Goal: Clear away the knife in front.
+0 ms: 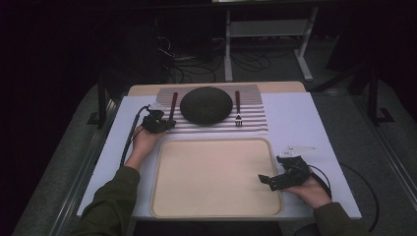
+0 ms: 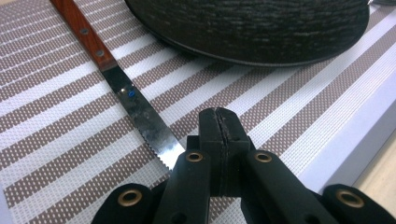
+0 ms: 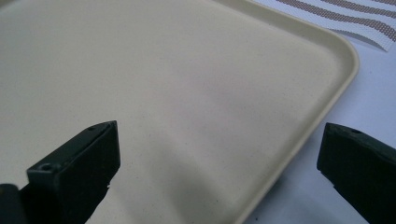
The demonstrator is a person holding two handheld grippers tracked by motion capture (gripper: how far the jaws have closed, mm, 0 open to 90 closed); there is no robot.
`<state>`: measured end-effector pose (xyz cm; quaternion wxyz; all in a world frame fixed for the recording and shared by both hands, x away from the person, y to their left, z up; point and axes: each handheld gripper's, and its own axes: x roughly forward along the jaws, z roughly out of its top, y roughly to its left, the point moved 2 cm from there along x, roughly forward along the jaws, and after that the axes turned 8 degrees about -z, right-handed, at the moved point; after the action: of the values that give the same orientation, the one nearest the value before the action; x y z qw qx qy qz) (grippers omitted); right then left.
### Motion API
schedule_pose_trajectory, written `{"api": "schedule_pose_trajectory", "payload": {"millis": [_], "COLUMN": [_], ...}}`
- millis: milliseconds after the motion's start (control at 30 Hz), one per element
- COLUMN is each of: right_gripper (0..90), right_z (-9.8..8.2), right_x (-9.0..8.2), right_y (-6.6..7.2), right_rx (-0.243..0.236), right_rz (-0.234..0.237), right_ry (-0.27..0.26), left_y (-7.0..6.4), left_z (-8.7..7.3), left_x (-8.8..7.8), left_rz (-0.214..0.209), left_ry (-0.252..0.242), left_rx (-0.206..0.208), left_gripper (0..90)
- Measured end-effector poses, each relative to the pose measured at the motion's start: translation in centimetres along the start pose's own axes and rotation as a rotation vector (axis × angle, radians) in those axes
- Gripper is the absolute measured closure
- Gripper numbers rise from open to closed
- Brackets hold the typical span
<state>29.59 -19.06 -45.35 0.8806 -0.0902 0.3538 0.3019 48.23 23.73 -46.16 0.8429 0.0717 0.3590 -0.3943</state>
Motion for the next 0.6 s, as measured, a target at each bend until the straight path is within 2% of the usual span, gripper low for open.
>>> {"api": "schedule_pose_trajectory", "payload": {"millis": [200,600], "right_gripper": [0.0,0.0], "right_z": [0.0,-0.02], "right_x": [-0.04,-0.02], "right_y": [0.04,0.08], "right_rx": [-0.005,-0.004], "right_rz": [-0.001,0.002], "right_ry": [-0.002,0.002], "left_y": [0.01,0.31], "left_z": [-0.16,-0.58], "left_x": [0.08,-0.02], "left_rz": [0.013,0.039], "left_ry": [0.025,0.051], "left_rx": [0.006,-0.016], "left_gripper": [89.9,90.0]}}
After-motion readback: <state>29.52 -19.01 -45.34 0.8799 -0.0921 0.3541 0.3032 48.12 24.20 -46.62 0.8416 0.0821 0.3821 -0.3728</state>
